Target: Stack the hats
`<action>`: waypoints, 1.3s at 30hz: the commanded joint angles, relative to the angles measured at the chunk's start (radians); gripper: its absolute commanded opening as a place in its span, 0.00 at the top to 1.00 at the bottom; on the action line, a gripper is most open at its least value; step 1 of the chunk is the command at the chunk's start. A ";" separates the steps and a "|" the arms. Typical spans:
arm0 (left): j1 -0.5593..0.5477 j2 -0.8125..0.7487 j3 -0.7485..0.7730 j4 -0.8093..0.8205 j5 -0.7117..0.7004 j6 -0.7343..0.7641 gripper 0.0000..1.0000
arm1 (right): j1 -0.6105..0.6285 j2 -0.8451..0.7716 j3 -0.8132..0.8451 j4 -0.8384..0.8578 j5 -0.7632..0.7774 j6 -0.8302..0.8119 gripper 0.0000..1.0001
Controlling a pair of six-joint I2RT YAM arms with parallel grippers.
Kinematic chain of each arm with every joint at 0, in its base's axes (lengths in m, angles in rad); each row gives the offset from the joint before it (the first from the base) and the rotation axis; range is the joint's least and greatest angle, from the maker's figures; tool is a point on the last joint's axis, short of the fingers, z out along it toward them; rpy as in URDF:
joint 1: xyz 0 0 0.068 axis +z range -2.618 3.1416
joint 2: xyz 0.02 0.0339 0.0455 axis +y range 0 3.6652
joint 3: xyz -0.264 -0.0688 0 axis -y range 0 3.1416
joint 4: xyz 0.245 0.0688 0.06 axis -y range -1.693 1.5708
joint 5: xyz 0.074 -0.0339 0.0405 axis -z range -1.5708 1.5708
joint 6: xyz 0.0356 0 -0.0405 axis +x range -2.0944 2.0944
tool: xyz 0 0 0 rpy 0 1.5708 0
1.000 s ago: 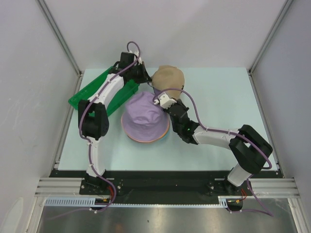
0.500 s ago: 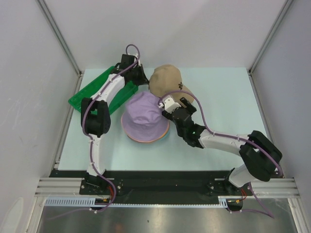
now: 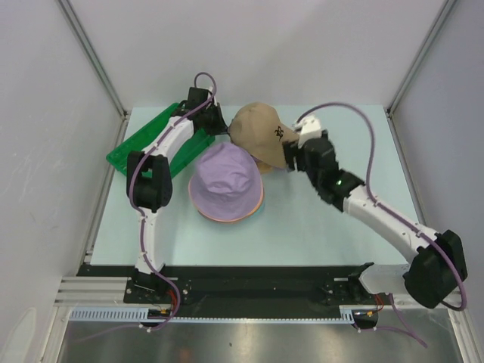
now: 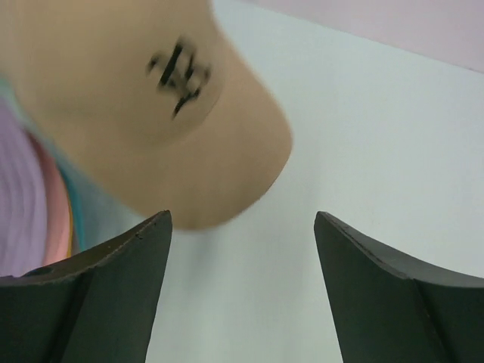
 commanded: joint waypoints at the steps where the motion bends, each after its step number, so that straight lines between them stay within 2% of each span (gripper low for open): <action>1: 0.004 -0.046 -0.002 0.027 0.007 -0.003 1.00 | -0.176 0.068 0.225 -0.153 -0.406 0.256 0.20; 3: 0.004 -0.047 -0.002 0.024 0.004 -0.003 1.00 | -0.248 0.145 0.314 -0.170 -0.585 0.330 0.23; 6: 0.004 -0.049 -0.003 0.014 -0.005 0.003 0.99 | -0.308 0.197 0.342 -0.138 -0.742 0.442 0.28; 8: 0.004 -0.051 -0.003 0.006 -0.007 0.009 1.00 | -0.317 0.208 0.328 -0.129 -0.745 0.489 0.28; 13: 0.004 -0.063 -0.002 0.000 -0.010 0.018 1.00 | -0.385 0.162 0.166 -0.028 -0.808 0.653 0.28; 20: 0.004 -0.075 -0.002 -0.005 -0.009 0.023 1.00 | -0.426 0.125 0.044 0.037 -0.817 0.732 0.28; 27: 0.004 -0.081 -0.005 -0.008 -0.015 0.027 1.00 | -0.435 0.164 -0.006 0.150 -0.808 0.721 0.28; 34: 0.004 -0.078 -0.005 -0.011 -0.019 0.027 1.00 | -0.443 0.257 0.011 0.265 -0.811 0.692 0.30; 39: 0.004 -0.070 -0.009 -0.017 -0.025 0.027 1.00 | -0.446 0.311 0.031 0.270 -0.828 0.678 0.38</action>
